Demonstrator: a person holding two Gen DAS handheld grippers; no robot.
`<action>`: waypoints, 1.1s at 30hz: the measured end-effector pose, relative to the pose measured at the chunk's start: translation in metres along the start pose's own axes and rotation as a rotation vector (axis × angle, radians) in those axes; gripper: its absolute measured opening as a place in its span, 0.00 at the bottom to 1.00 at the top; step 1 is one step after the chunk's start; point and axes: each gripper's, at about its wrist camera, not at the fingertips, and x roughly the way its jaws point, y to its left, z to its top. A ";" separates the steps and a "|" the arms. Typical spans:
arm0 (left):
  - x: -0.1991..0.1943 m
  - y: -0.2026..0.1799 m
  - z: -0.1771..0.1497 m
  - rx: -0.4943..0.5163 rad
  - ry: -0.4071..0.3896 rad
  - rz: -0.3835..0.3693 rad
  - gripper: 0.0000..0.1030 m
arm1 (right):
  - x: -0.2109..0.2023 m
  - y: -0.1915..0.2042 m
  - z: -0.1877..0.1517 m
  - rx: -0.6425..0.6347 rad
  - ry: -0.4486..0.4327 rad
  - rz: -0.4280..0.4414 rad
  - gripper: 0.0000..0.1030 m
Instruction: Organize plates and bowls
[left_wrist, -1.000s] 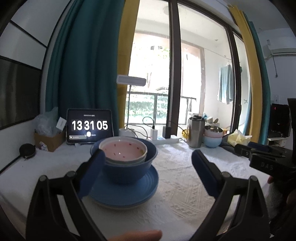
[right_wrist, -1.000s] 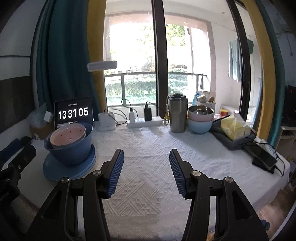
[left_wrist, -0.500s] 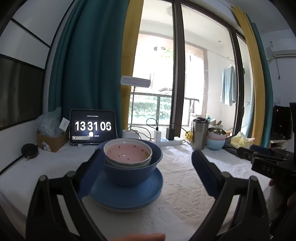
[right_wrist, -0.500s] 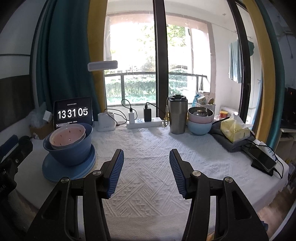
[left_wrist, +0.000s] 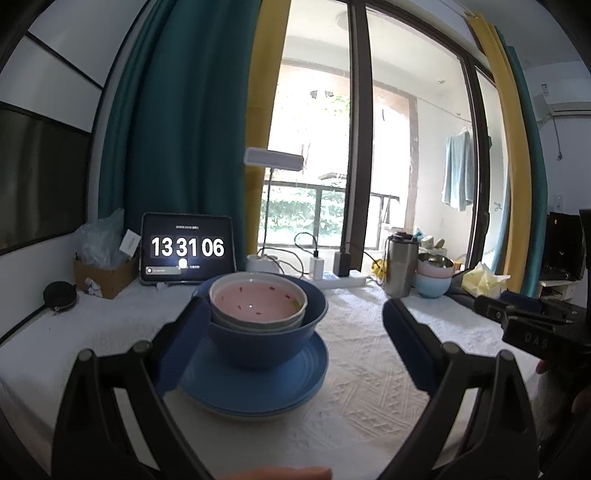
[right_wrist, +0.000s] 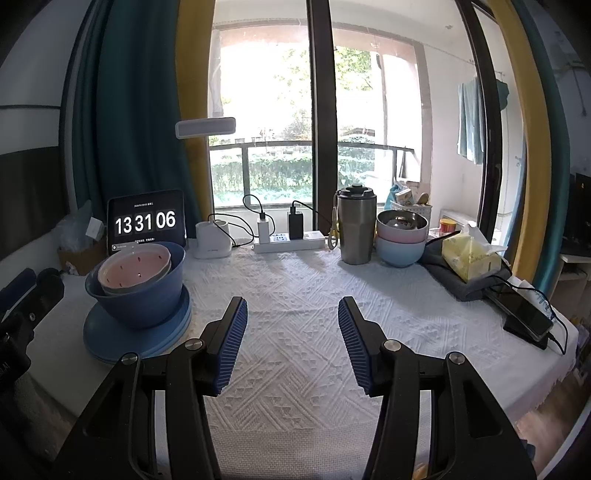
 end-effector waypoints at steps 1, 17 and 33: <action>0.000 0.000 0.000 0.000 0.000 0.000 0.93 | 0.000 0.000 0.000 -0.001 0.000 -0.001 0.53; 0.000 0.000 -0.001 -0.004 0.003 0.000 0.93 | 0.001 0.000 -0.001 0.003 0.006 -0.003 0.53; 0.000 0.001 -0.001 -0.004 0.005 0.000 0.93 | 0.002 0.000 -0.003 0.007 0.012 0.002 0.53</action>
